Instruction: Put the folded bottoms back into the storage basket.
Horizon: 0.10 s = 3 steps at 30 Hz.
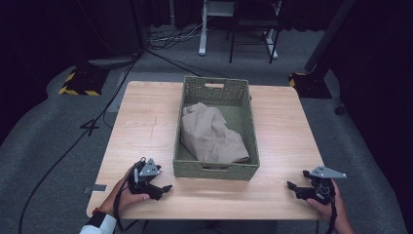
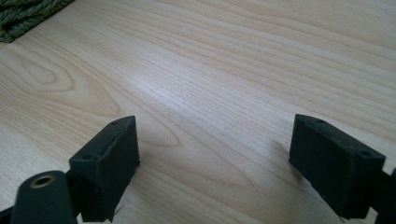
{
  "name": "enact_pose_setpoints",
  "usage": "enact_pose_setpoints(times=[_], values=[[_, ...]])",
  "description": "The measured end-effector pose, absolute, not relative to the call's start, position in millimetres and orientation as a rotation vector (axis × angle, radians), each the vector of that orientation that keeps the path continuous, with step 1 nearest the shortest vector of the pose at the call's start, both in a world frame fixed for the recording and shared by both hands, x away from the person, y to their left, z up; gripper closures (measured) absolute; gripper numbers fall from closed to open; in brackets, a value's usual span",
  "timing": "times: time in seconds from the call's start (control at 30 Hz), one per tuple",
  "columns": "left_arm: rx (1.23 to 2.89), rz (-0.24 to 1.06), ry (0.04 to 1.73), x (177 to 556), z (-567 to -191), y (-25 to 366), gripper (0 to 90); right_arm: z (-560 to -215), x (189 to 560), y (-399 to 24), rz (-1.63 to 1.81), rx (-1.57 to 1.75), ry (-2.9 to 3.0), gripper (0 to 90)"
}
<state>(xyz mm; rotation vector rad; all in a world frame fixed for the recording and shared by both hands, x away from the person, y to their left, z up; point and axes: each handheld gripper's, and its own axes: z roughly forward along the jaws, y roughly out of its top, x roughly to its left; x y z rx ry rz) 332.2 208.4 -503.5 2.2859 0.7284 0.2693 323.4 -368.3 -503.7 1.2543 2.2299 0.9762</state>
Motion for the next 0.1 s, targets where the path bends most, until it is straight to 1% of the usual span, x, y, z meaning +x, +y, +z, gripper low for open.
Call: enact_pose_setpoints(times=[0.1], values=[[2.286, 0.269, 0.728, 332.3, -503.5, 208.4, 15.0, -503.7, 323.4, -368.3, 0.976, 1.254, 2.230, 15.8]])
